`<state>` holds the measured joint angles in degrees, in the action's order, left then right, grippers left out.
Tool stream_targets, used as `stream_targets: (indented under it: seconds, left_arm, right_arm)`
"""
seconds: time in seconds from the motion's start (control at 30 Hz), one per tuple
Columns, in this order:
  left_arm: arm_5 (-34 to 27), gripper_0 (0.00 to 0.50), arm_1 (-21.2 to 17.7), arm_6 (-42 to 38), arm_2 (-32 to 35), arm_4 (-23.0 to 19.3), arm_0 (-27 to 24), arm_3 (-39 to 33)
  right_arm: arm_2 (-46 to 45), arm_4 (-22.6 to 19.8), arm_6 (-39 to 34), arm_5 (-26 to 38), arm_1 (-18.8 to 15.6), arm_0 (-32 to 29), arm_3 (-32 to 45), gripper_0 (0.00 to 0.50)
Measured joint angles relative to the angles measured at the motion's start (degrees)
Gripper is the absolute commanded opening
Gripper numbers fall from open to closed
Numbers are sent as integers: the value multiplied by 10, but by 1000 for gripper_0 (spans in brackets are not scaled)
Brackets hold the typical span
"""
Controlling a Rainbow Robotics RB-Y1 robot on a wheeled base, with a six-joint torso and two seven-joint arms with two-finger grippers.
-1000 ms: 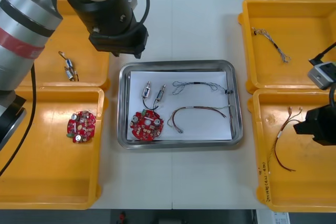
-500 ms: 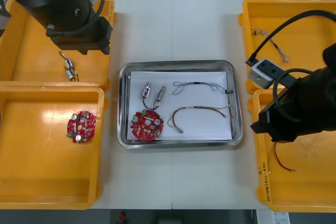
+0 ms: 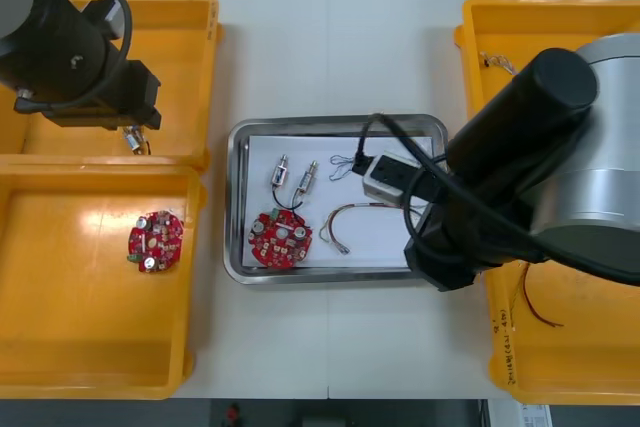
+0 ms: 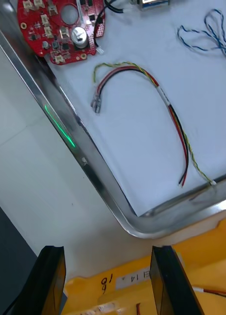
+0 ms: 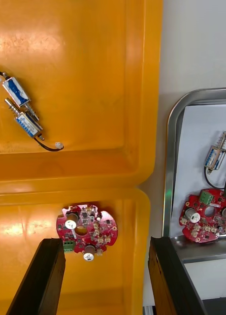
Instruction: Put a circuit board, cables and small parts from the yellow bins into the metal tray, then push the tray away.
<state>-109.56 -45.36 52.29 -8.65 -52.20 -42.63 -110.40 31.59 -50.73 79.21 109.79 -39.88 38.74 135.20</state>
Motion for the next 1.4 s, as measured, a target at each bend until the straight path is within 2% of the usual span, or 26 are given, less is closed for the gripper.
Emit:
stream_targets:
  seconds: [0.2,0.4,0.6,0.73,1.1,1.4]
  left_arm:
    - [0,500,-3,0,43,-8,44,-42]
    - [0,500,-18,0,80,-14,97,-83]
    - [0,500,-33,0,116,-20,149,-115]
    - [0,500,-39,1,133,-21,179,-129]
    - [0,500,-56,2,178,-23,262,-178]
    - [0,500,-69,40,211,-26,326,-204]
  right_arm:
    - [73,48,6,-19,32,36,-28,500]
    - [141,73,124,-44,53,68,-69,500]
    - [182,84,130,-70,75,84,-111,500]
    - [213,93,161,-81,81,94,-130,500]
    - [304,156,161,-110,93,101,-152,500]
    - [326,160,161,-134,99,102,-189,500]
